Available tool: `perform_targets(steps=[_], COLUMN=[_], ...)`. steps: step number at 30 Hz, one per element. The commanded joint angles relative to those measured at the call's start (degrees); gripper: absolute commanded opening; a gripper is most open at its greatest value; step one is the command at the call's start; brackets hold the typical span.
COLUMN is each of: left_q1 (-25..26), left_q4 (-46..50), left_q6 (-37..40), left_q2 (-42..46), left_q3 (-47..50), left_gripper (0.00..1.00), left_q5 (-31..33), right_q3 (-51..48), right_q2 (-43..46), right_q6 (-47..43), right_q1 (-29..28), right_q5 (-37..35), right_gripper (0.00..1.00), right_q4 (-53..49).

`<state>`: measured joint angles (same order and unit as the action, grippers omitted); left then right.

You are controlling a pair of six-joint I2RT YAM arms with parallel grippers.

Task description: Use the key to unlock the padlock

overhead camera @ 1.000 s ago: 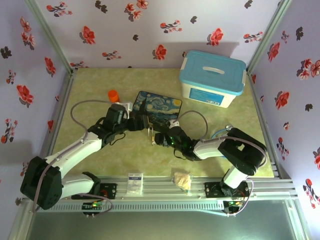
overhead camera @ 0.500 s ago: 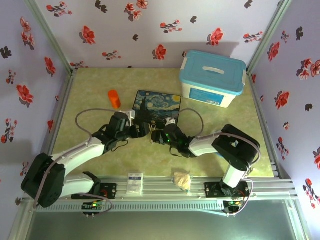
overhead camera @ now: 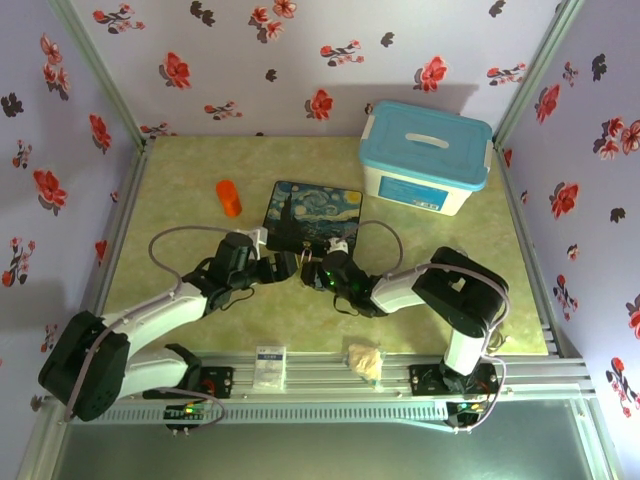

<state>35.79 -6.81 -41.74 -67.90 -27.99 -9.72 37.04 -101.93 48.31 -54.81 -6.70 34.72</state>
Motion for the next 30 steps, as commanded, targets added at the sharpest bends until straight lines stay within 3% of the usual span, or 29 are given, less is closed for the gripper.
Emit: perform_targets(steps=[1, 14, 20, 30], left_q1=[0.2, 0.2, 0.2, 0.2], left_q4=[-2.0, -2.2, -3.0, -3.7], left_q6=[-0.7, -0.8, -1.1, -1.1], left_q2=[0.7, 0.1, -0.9, -0.9], left_q3=[0.8, 0.7, 1.0, 1.4], left_gripper=[0.89, 0.89, 0.89, 0.89], left_q5=[-0.8, -0.8, -0.8, -0.8], right_q3=[0.7, -0.3, 0.9, 2.1], right_q2=[-2.1, -1.0, -2.4, -3.6], right_q6=[2.0, 2.4, 2.8, 3.4], right_q1=[-1.4, -2.3, -2.2, -2.2], right_q5=[1.4, 1.6, 1.3, 0.4], right_gripper=[0.45, 0.39, 0.45, 0.36], right_q4=[-1.8, -2.9, -4.7, -7.3])
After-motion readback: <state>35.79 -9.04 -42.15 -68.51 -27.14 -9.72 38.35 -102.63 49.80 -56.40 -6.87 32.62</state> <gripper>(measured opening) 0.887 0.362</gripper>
